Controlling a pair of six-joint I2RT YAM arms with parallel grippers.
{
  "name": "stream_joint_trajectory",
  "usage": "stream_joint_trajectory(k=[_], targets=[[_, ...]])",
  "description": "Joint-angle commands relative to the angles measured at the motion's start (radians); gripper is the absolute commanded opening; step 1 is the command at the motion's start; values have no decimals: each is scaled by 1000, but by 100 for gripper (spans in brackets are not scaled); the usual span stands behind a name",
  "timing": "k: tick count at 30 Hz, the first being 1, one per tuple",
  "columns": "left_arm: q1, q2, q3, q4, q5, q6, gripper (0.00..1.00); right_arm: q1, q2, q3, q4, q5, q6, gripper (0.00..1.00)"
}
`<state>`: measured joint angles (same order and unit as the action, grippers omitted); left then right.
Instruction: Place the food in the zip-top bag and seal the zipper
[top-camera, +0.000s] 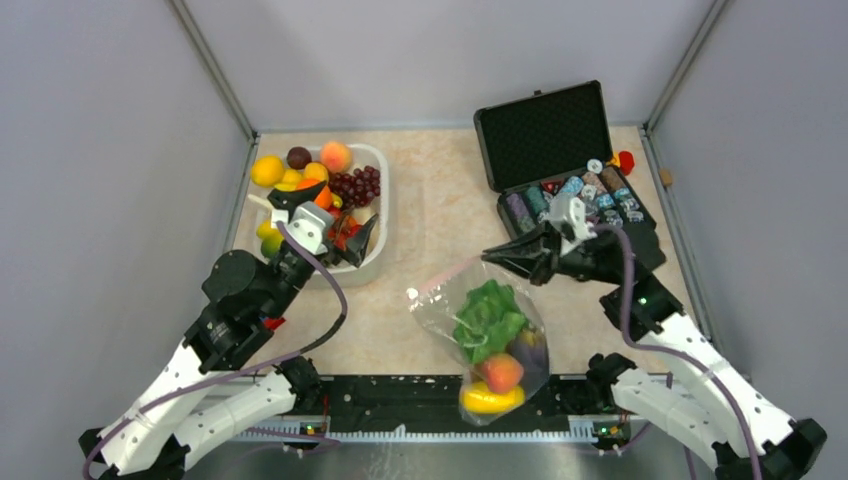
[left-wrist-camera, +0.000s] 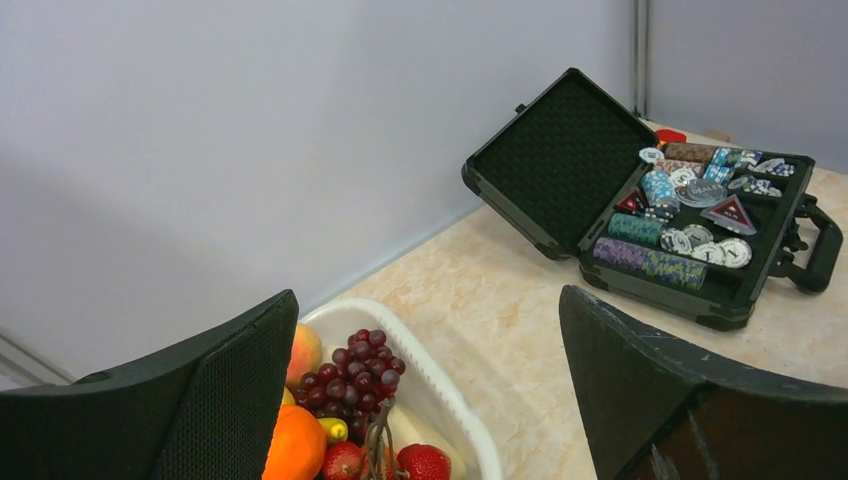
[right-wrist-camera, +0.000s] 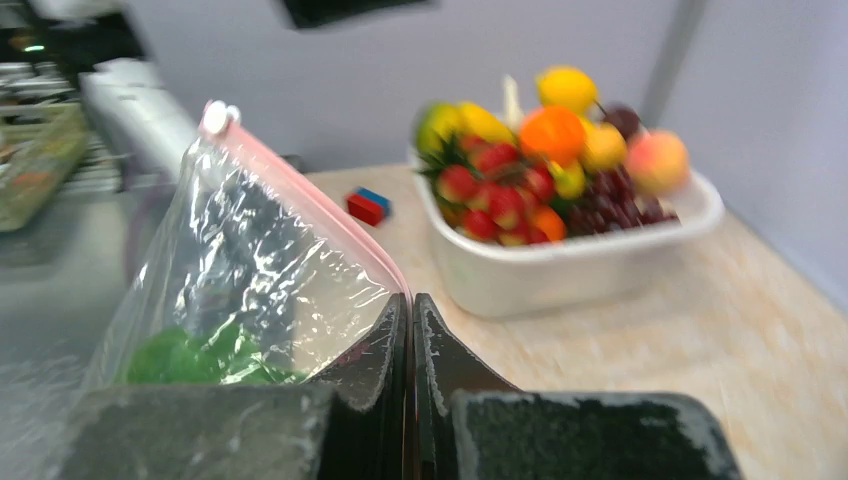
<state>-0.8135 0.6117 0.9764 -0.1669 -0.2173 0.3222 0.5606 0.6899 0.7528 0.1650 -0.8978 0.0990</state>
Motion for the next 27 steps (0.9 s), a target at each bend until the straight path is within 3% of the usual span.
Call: stream_joint_trajectory(k=[1,5,8,9,10,11,12,21,27], targets=[[1,12,-14,58,15,-39,99,-1,183,-36,95,349,7,0],[1,10,-31,69,65,-40,99,-1,382,-29,120,491,8,1],[1,10,-42,87,108,-42,99,-1,485,23,84,591,1,22],[2,11,-45,93,116,-41,99,-1,509,44,71,624,-1,33],[1,11,-47,100,128,-42,99,0,522,64,61,668,7,52],[1,11,-51,108,132,-44,99,-1,528,83,55,702,15,82],[2,14,-55,115,134,-46,99,-1,524,99,52,726,11,89],[2,104,-7,57,92,-109,99,-2,277,13,111,1147,78,93],[2,169,28,64,14,-184,99,-4,102,-101,110,1233,141,93]])
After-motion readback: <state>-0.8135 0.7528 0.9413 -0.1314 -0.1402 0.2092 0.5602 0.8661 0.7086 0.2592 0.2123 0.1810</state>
